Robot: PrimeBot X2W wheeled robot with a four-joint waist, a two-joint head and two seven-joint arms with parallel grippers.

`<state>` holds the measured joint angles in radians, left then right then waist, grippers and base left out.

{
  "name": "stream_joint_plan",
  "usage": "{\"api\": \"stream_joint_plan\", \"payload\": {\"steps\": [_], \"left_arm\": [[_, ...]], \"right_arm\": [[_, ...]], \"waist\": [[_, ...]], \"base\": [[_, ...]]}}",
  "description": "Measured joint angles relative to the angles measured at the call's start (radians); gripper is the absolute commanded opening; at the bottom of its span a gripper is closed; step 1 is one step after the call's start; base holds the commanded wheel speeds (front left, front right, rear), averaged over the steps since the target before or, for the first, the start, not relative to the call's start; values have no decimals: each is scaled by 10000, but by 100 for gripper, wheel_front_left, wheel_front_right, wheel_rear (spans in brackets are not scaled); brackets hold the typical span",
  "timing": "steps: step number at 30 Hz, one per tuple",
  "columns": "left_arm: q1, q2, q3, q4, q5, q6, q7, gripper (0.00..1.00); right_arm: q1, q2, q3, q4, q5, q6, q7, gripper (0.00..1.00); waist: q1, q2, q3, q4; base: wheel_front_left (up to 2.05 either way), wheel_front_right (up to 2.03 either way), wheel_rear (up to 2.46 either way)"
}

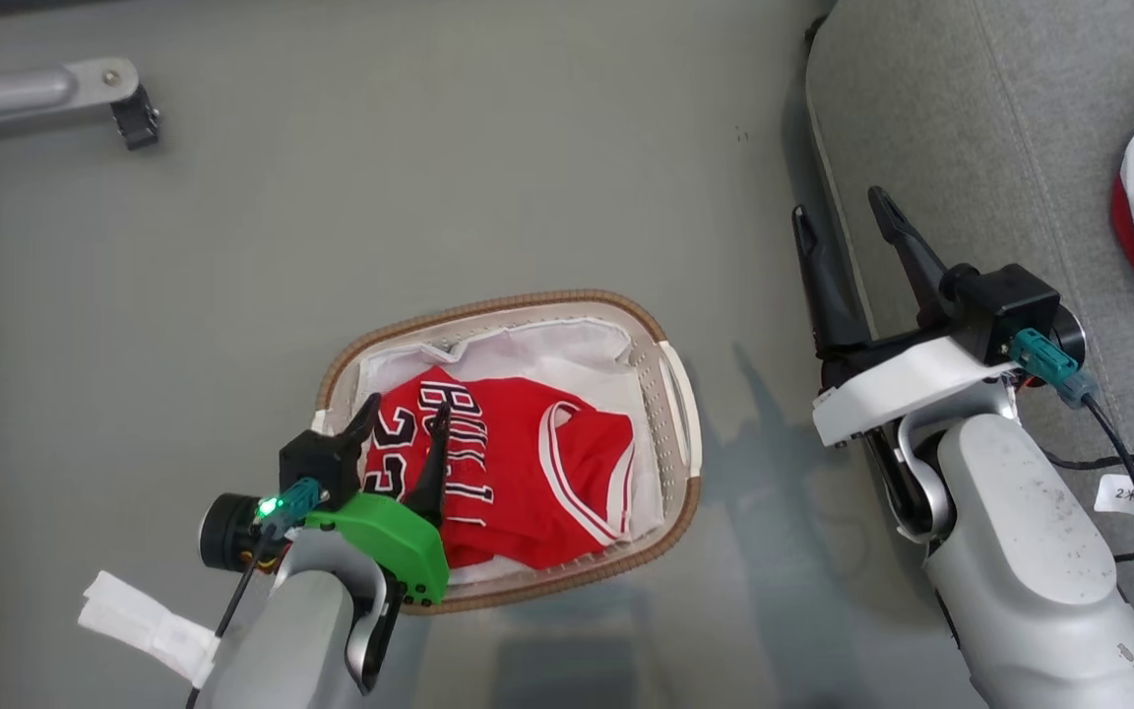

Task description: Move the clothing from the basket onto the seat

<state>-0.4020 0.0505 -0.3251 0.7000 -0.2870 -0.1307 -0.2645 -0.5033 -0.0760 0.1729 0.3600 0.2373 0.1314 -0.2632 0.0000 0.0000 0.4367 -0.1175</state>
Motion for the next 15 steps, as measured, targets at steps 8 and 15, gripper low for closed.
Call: {"api": "stream_joint_plan", "payload": {"steps": [8,15], "left_arm": [[-1482,15,-368,2291,418,6,0,100],[-2779,10,-662,4289,656,299,146,100]], "right_arm": [[-294,184,115,-257,6,0,0,100],[-652,234,257,-451,19,0,0,100]], "waist": [[1,0,1222,-391],[1,0,2006,-762]], "base": [[0,0,0],[0,0,0]]}}
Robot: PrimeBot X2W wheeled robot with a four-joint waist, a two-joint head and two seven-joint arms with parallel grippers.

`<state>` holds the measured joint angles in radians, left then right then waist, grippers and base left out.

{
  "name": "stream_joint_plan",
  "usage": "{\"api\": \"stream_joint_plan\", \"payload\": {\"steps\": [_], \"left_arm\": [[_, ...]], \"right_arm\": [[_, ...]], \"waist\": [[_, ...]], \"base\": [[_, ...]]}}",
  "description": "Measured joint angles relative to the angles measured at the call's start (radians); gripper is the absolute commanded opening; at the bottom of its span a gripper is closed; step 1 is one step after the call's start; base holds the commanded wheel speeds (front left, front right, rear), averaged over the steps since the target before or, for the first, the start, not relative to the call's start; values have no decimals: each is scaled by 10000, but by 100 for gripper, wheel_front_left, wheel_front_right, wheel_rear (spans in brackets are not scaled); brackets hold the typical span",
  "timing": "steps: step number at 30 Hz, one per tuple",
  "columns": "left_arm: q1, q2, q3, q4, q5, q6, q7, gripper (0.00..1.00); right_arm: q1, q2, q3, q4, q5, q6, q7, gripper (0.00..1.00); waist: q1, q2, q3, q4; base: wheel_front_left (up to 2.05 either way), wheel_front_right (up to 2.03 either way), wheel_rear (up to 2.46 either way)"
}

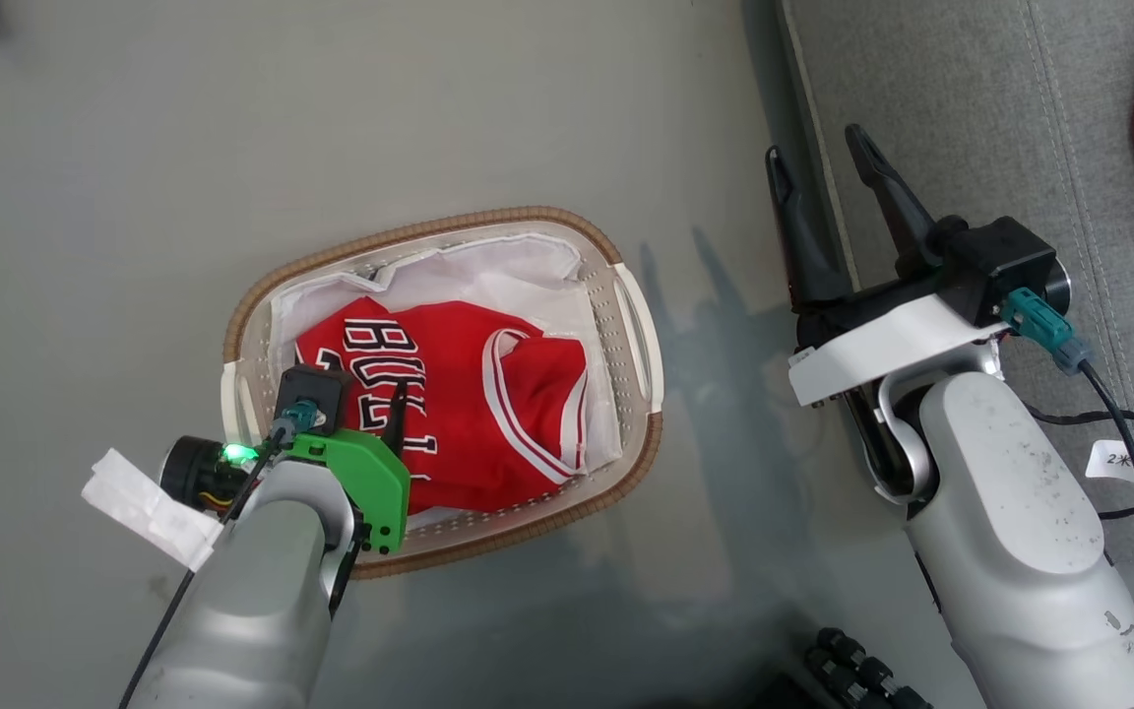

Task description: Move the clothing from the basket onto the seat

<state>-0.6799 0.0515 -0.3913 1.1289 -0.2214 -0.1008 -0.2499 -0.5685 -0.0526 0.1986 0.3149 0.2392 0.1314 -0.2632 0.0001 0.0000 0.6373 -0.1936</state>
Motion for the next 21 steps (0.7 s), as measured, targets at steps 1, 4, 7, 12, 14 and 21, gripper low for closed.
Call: {"api": "stream_joint_plan", "payload": {"steps": [1,4,7,12,14,21], "left_arm": [[-181,-4,-33,226,6,36,100,100],[-684,6,-205,752,205,173,299,100],[-1075,13,-353,1080,320,245,610,100],[-1535,127,-692,1354,571,353,1030,100],[-1662,192,-819,1429,639,453,1373,100],[-1809,284,-1047,1565,788,483,2243,100]], "right_arm": [[-47,2,2,-38,0,0,0,100],[-186,8,88,-169,130,0,0,100],[-279,15,196,-309,286,0,0,100],[-382,19,334,-499,575,0,0,100],[-424,21,341,-541,652,0,0,100],[-544,21,368,-616,851,0,0,100]], "waist": [[0,0,105,-49],[0,0,392,-174],[0,0,663,-281],[0,0,1055,-424],[0,0,1202,-479],[0,0,1476,-662]], "base": [[0,0,0],[0,0,0],[0,0,0],[0,0,0],[0,0,0],[0,0,0]]}}
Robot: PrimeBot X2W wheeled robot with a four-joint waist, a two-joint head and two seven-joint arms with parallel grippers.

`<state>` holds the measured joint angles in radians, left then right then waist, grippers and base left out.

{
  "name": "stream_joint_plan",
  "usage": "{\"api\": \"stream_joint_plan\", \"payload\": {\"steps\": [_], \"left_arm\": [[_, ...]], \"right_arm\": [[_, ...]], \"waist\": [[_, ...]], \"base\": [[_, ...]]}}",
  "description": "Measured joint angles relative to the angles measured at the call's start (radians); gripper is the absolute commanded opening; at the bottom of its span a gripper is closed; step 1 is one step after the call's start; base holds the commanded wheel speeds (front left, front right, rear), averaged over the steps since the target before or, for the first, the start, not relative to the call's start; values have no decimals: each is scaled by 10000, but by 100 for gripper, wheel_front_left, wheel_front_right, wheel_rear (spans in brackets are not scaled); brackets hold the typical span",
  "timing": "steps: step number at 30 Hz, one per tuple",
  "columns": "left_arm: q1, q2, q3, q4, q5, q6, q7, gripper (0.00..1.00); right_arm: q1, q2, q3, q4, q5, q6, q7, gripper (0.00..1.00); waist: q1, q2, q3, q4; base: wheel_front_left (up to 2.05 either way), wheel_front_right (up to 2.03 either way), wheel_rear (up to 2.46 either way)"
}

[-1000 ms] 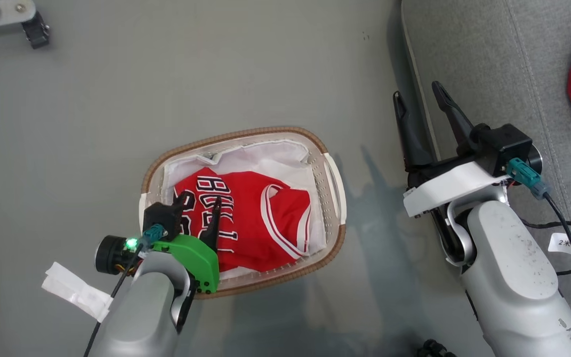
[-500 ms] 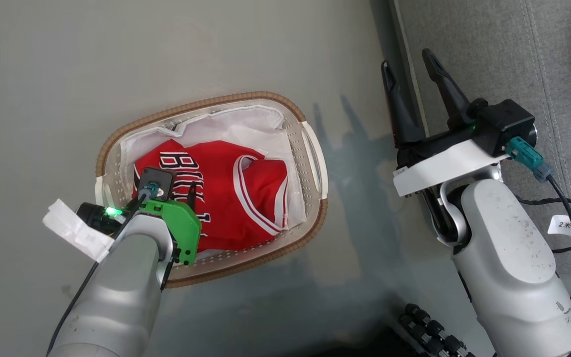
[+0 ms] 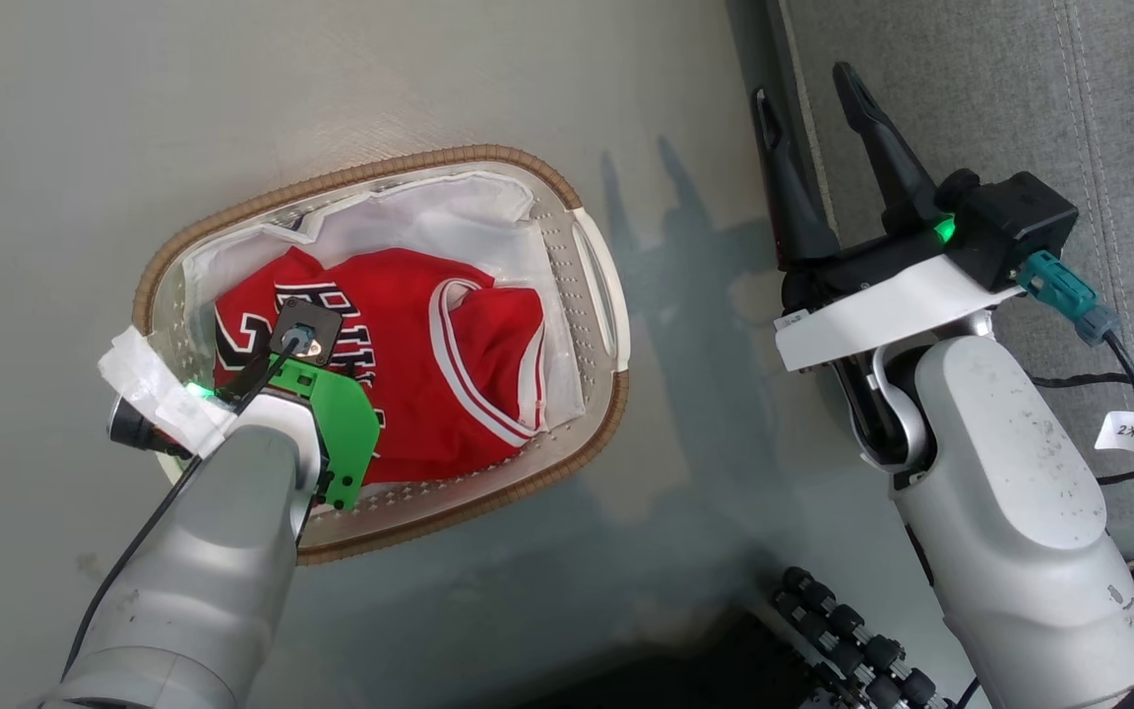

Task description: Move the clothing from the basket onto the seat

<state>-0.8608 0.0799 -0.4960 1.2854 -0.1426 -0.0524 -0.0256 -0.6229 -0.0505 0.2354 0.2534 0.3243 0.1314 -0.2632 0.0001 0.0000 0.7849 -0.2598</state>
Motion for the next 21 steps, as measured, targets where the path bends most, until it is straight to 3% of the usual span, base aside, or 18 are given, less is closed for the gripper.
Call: {"api": "stream_joint_plan", "payload": {"steps": [9,21], "left_arm": [[-222,82,-188,44,-77,0,736,100],[-526,203,-382,36,-121,174,823,100]], "right_arm": [[-39,-2,73,-159,247,0,0,100],[-425,2,330,-479,458,0,0,100]], "waist": [[0,0,362,-102],[-1,0,904,-327]], "base": [[0,0,0],[0,0,0]]}}
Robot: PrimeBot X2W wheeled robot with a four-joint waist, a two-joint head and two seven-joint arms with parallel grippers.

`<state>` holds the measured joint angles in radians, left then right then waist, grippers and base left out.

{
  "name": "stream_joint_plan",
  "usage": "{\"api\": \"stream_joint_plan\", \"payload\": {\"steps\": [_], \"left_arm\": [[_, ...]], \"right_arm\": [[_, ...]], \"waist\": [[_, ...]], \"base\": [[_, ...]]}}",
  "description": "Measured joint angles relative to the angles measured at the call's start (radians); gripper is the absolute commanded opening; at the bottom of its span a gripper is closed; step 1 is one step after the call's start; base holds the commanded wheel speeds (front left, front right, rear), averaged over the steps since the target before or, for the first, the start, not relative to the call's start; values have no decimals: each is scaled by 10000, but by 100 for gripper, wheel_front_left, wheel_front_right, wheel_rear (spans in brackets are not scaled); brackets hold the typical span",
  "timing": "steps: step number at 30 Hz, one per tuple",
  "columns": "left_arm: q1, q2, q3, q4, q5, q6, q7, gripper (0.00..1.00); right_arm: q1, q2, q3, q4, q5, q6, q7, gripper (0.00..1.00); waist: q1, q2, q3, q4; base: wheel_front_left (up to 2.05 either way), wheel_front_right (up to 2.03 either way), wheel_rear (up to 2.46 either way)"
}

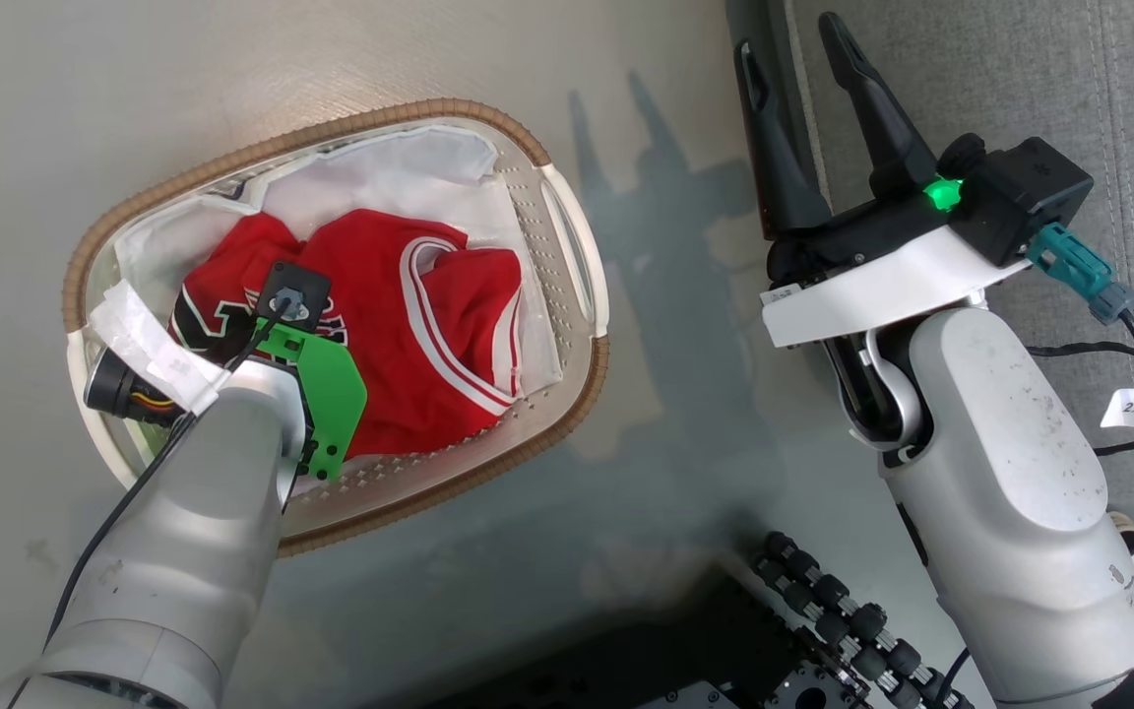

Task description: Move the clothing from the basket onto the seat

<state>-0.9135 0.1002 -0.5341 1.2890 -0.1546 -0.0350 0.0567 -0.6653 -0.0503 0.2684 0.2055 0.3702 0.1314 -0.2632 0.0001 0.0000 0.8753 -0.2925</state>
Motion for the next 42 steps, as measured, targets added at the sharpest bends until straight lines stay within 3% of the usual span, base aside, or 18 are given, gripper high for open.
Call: {"api": "stream_joint_plan", "payload": {"steps": [8,9,10,11,12,26,42], "left_arm": [[-156,163,-255,12,33,10,36,100],[-184,173,-288,10,46,8,12,85],[-195,180,-316,13,52,4,-58,47],[-197,186,-362,12,79,-2,-102,17],[-197,190,-418,17,111,-15,-178,0],[-159,-138,-709,31,-63,-433,-1308,0],[1326,-476,-821,-619,-1072,-732,-3035,0]], "right_arm": [[-12,0,82,-58,12,0,0,100],[-13,2,79,-56,8,0,0,100],[-14,2,75,-52,-2,0,0,100],[-14,2,71,-48,-6,0,0,100],[-14,2,67,-38,-8,0,0,100],[59,8,-84,443,-115,0,0,100],[1481,10,-431,1310,-587,0,0,100]], "waist": [[0,0,294,-78],[0,0,321,-78],[0,0,335,-75],[0,0,339,-67],[0,0,332,-60],[0,0,-560,93],[-1,0,-3035,596]], "base": [[0,0,0],[0,0,0],[0,0,0],[0,0,0],[0,0,0],[0,0,0],[0,0,0]]}}
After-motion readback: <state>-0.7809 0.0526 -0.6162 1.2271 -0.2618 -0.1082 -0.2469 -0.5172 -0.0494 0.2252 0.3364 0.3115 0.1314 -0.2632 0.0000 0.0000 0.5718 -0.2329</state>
